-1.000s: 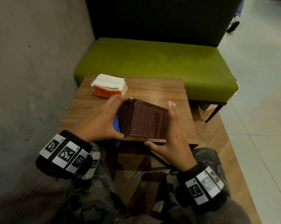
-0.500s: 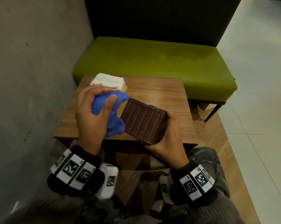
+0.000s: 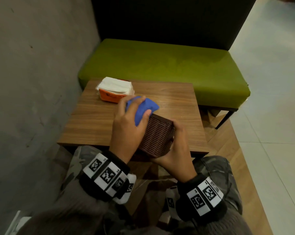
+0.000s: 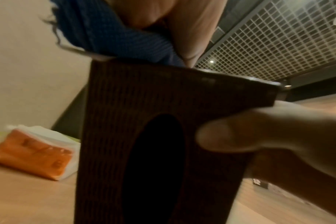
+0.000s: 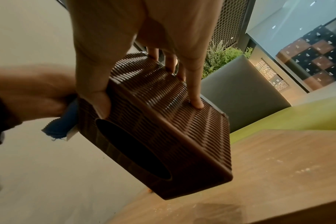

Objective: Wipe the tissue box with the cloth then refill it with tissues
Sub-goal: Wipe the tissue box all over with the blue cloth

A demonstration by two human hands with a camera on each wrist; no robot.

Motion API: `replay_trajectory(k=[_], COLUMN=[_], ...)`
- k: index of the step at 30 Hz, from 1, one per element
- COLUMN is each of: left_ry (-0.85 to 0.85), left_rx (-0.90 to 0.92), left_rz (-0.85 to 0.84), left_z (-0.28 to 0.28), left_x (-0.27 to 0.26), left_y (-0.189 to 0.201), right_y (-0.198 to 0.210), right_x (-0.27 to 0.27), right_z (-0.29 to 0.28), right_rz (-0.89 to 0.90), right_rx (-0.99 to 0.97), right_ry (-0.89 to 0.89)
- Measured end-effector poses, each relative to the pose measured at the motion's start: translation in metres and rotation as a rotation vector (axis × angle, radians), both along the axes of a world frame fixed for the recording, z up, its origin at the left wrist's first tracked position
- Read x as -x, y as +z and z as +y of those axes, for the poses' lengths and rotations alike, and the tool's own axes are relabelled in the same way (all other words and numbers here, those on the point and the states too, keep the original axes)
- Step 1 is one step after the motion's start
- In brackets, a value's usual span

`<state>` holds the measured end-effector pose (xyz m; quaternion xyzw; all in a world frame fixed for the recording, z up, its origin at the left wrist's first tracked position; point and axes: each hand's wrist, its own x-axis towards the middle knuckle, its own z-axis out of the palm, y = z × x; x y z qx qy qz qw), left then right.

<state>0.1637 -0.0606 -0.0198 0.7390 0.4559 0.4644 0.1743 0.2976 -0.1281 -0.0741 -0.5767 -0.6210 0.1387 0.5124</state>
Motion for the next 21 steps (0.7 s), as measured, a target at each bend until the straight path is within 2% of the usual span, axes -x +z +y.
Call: replay_trajectory(k=[3, 5, 9, 11, 16, 18, 21], left_ry=[-0.181, -0.229, 0.026, 0.073, -0.218, -0.161, 0.043], left_rx=[-0.103, -0.12, 0.026, 0.029, -0.153, -0.127, -0.028], left_rz=[0.132, 0.154, -0.03, -0.046, 0.126, 0.115, -0.005], left_z=[-0.02, -0.018, 0.011, 0.01, -0.02, -0.007, 0.015], left_x=[-0.014, -0.011, 0.004, 0.004, -0.008, -0.003, 0.006], left_y=[-0.001, 0.0, -0.001, -0.003, -0.002, -0.001, -0.004], right_y=[0.002, 0.003, 0.004, 0.006, 0.003, 0.003, 0.004], right_x=[0.001, -0.001, -0.003, -0.001, 0.002, 0.001, 0.0], right_z=[-0.001, -0.003, -0.006, -0.005, -0.004, -0.005, -0.005], right_rz=[-0.008, -0.019, -0.064, -0.078, -0.063, -0.073, -0.093], right_rx=[0.008, 0.01, -0.012, -0.008, 0.006, -0.001, 0.013], right_ry=[-0.022, -0.004, 0.002, 0.003, -0.027, -0.013, -0.013])
